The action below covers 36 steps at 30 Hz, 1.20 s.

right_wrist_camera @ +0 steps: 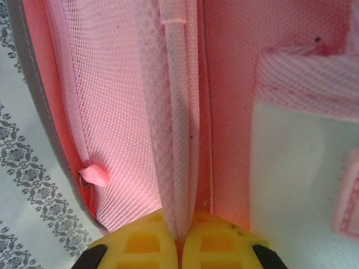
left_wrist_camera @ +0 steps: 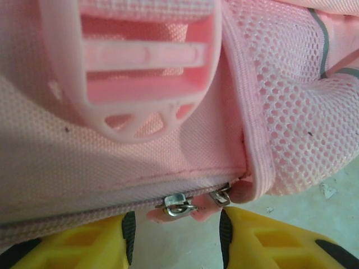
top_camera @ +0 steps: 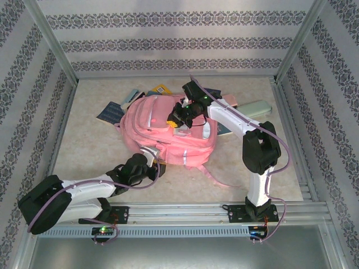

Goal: Pack books, pencil case, and school supplies into a backpack

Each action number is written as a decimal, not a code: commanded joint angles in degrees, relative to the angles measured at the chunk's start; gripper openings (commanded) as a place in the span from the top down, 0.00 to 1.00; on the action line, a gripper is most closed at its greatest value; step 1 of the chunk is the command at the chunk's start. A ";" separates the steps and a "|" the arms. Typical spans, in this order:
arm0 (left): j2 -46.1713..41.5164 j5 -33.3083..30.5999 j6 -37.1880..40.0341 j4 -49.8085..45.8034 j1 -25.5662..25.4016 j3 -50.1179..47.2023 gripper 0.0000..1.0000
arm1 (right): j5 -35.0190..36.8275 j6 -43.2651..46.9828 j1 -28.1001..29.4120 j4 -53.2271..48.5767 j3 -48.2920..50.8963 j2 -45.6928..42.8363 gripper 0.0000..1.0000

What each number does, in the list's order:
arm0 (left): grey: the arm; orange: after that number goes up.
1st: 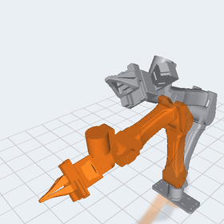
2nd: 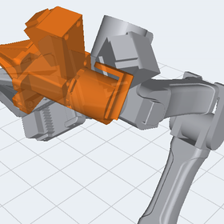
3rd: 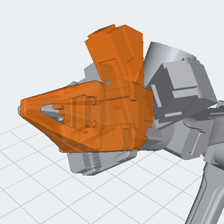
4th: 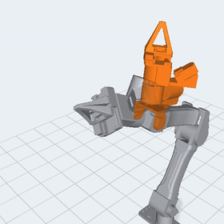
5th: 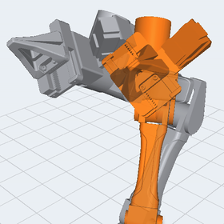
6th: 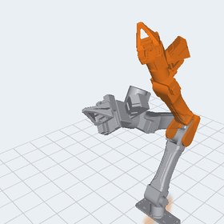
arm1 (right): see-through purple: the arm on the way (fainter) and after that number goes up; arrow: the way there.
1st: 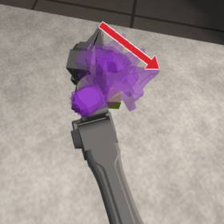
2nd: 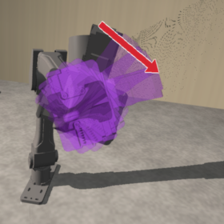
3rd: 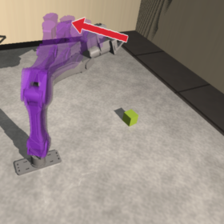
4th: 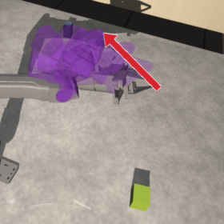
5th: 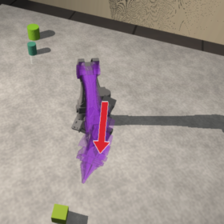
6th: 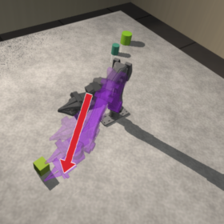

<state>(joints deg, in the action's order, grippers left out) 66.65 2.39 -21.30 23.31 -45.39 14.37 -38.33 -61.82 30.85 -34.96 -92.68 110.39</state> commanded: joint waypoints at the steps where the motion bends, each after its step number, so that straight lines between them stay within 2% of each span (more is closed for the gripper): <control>1: 1.90 -1.47 0.08 3.32 -0.67 2.20 0.55 | -1.93 -1.55 -0.62 2.70 0.23 -3.25 1.00; 4: 3.60 -3.31 -0.37 3.89 -0.58 2.85 0.62 | -1.86 -1.82 -0.32 3.05 0.42 -3.25 1.00; 9: 4.35 -5.36 -0.19 2.87 -0.39 3.64 0.83 | -1.79 -1.56 -0.18 3.01 0.75 -3.34 1.00; 15: 1.96 -5.55 -0.52 2.18 -0.05 2.19 0.95 | -1.17 -0.62 -0.34 2.53 1.44 -3.51 1.00; 20: -1.65 -7.13 -1.54 0.70 0.42 -0.03 1.00 | -0.70 0.80 -0.44 1.36 0.88 -3.34 1.00; 36: -8.97 -8.73 -3.00 -7.58 6.19 -1.37 1.00 | 3.72 12.21 0.26 -8.44 -3.99 -2.85 1.00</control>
<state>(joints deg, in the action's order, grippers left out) 59.05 -4.05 -23.05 18.37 -41.06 12.93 -36.10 -54.52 30.89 -38.48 -93.65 110.28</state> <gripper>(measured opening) 0.056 0.078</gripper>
